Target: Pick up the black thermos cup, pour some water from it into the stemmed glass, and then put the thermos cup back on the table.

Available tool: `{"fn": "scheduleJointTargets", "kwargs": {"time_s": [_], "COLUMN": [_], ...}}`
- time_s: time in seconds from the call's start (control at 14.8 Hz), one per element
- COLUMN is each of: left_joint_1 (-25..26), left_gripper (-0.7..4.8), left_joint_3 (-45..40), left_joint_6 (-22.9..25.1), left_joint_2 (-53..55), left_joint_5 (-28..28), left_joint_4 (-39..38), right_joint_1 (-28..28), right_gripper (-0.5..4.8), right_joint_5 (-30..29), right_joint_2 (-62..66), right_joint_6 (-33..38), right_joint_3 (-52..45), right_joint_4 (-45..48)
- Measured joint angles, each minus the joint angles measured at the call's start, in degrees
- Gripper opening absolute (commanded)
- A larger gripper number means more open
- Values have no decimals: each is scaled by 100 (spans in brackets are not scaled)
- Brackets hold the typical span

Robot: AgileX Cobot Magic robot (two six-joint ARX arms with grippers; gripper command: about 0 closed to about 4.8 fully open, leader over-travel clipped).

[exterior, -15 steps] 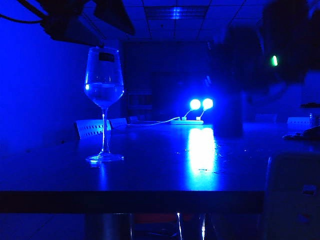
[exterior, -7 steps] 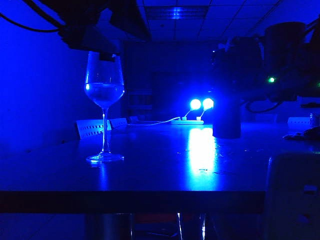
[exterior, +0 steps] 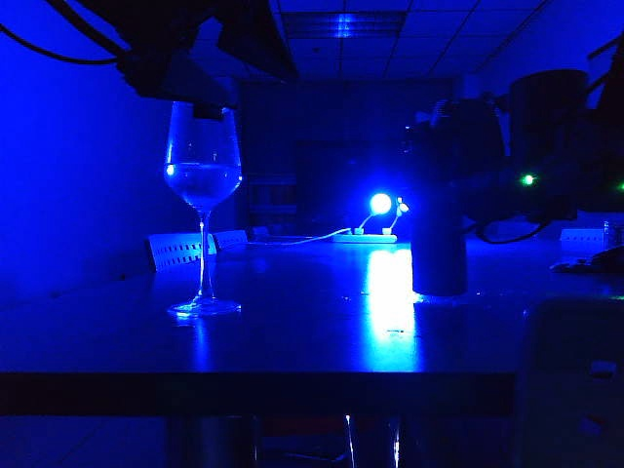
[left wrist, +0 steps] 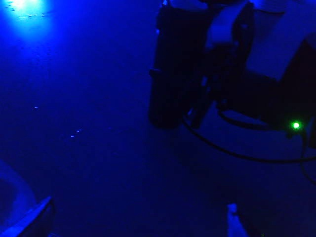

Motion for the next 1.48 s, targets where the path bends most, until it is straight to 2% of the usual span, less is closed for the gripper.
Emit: {"fn": "scheduleJointTargets", "kwargs": {"time_s": [0.67,0.74,0.88,1.28,1.48], "left_joint_1": [0,0,0,0,0], "left_gripper": [479,479,479,479,479], "left_joint_3": [0,0,0,0,0], "left_joint_6": [0,0,0,0,0], "left_joint_2": [0,0,0,0,-61], "left_joint_5": [2,0,2,2,0], "left_joint_4": [0,0,0,0,-22], "right_joint_1": [-2,-2,-2,-9,-9], "right_gripper": [144,224,479,479,479], "right_joint_5": [7,7,-2,-63,-66], "right_joint_2": [365,365,365,396,50], "right_joint_6": [-4,-2,13,4,4], "right_joint_3": [55,55,55,28,-365], "right_joint_4": [490,490,490,380,385]}}
